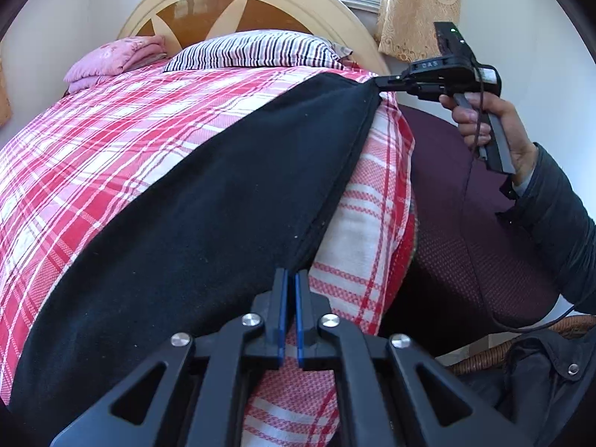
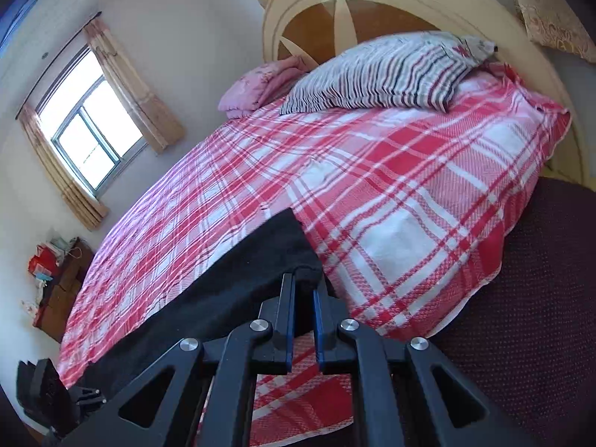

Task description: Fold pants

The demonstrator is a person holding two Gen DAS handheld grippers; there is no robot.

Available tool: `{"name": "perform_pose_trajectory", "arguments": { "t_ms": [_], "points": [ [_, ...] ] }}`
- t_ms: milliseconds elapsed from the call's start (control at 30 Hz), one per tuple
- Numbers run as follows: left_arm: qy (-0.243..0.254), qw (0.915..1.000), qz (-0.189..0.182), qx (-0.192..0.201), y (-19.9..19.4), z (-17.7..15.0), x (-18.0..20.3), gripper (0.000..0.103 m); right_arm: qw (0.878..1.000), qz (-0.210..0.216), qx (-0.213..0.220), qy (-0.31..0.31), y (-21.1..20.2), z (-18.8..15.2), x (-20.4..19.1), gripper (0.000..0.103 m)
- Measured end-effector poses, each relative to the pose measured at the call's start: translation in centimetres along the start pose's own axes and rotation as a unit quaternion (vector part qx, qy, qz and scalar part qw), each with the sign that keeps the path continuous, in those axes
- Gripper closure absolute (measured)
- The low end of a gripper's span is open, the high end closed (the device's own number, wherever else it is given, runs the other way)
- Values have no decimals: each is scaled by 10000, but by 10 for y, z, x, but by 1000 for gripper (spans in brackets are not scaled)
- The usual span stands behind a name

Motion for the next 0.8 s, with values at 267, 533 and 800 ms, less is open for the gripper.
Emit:
{"name": "perform_pose_trajectory", "arguments": {
  "t_ms": [267, 533, 800],
  "points": [
    [18, 9997, 64, 238, -13, -4, 0, 99, 9996, -207, 88, -160, 10, -1, -2, 95],
    [35, 9992, 126, 367, -30, -13, 1, 97, 9998, -182, 57, -91, 11, -1, 6, 94],
    [-482, 9961, 577, 459, -66, -49, -35, 96, 9967, -591, 550, -74, -24, 4, -2, 76]
  ]
}}
Point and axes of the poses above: each gripper's, at about its wrist camera, not at the fingertips, and y roughly the way its jaws point, x to its right, z to its top, the point moved 1 cm from there along y, roughly the way its jaws point, and after that the axes turned 5 degrees about -x, right-handed, at the moved point
